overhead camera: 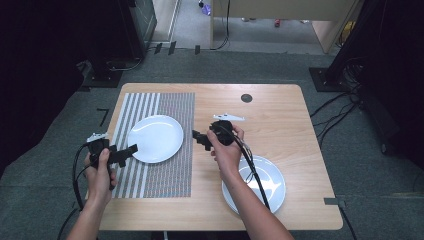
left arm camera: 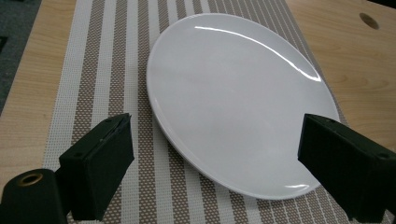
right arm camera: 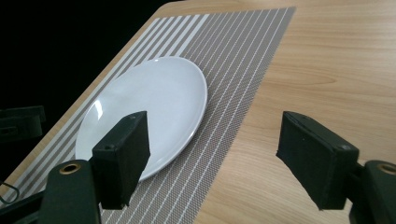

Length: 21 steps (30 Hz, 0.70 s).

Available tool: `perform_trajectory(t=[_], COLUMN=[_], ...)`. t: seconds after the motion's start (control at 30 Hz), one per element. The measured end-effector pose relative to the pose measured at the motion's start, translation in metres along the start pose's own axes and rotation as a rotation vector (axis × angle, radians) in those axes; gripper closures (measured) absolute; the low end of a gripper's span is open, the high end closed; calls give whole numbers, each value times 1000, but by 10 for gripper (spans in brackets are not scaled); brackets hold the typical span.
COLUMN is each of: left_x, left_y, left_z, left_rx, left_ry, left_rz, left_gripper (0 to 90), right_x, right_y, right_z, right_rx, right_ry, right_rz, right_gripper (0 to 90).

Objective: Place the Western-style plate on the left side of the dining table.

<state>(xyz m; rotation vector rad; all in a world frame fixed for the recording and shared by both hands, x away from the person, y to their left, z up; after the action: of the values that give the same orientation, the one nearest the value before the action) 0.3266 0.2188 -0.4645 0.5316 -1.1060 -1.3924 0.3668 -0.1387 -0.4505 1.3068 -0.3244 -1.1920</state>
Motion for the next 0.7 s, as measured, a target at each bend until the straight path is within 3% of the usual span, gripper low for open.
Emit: perform_trajectory(t=[0.13, 0.2, 0.23, 0.43, 0.7], left_x=[8, 10, 11, 15, 22], left_y=[-2, -3, -4, -10, -23], left_z=[13, 17, 22, 34, 52], left_rx=[28, 36, 44, 63, 85], left_ry=[-19, -21, -24, -30, -28], left_rz=[-14, -17, -26, -24, -42], left_gripper=[102, 103, 102, 102, 102], right_x=[5, 6, 10, 22, 43], right_y=[7, 8, 11, 13, 7], right_z=[27, 31, 43, 71, 102], right_rx=[26, 29, 37, 61, 78], right_ry=[1, -1, -15, -42, -74], right_rz=[37, 46, 72, 117, 129], right_gripper=[239, 237, 235, 229, 223])
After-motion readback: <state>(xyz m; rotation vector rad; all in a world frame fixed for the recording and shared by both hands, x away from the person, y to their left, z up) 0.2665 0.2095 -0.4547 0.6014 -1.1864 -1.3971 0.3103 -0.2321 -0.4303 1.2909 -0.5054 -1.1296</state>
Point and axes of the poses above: each handheld gripper's, and its own axes: z roughly backward along the jaws, y roughly out of its top, x roughly to its right, the point moved 1 cm from there along -z, roughly forward along the jaws, and after that the axes turned 15 degrees about x, right-handed, at the moved point
